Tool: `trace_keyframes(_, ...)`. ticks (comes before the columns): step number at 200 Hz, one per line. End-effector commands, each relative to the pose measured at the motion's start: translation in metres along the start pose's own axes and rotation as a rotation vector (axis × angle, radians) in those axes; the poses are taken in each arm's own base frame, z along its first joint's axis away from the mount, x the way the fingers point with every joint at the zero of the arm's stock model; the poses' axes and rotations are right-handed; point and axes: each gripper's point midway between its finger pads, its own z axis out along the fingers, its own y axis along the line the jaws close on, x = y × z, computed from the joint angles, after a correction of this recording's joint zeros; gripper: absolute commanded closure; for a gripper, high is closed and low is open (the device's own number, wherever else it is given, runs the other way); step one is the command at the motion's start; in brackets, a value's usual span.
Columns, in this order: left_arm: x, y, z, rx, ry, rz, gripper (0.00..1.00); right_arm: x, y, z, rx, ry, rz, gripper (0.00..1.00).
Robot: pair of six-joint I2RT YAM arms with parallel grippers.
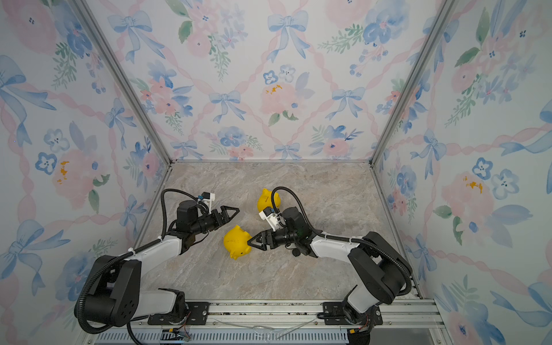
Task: Open piggy banks
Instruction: Adjust the piggy bank at the center of the board.
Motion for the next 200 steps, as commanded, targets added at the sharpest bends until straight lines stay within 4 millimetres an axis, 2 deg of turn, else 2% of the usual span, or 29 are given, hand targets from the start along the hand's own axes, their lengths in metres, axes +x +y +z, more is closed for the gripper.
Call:
trace_keyframes(1, -0.005, 0.012, -0.011, -0.090, -0.009, 0.025, 0.02, -0.013, -0.002, 0.004, -0.024, 0.067, -0.054, 0.23)
trace_keyframes(6, -0.004, 0.014, -0.013, -0.106, -0.007, 0.020, 0.02, -0.012, -0.009, 0.007, -0.021, 0.087, -0.043, 0.24)
trace_keyframes(42, 0.011, 0.030, -0.026, -0.187, 0.033, -0.028, 0.02, -0.026, -0.021, 0.022, -0.052, 0.171, -0.037, 0.23)
trace_keyframes(71, 0.018, 0.022, -0.044, -0.191, 0.007, -0.021, 0.02, -0.029, -0.030, 0.035, -0.083, 0.219, -0.023, 0.24)
trace_keyframes(99, 0.022, 0.014, -0.063, -0.198, -0.022, -0.018, 0.02, -0.032, -0.027, 0.047, -0.136, 0.253, -0.032, 0.24)
trace_keyframes(131, 0.033, 0.010, -0.072, -0.168, -0.037, -0.066, 0.02, -0.025, -0.024, 0.060, -0.161, 0.300, -0.041, 0.24)
trace_keyframes(147, 0.041, 0.015, -0.073, -0.169, -0.030, -0.082, 0.02, -0.021, -0.023, 0.062, -0.167, 0.310, -0.040, 0.25)
trace_keyframes(200, 0.055, 0.020, -0.068, -0.142, -0.002, -0.127, 0.02, 0.004, -0.016, 0.055, -0.160, 0.321, -0.029, 0.26)
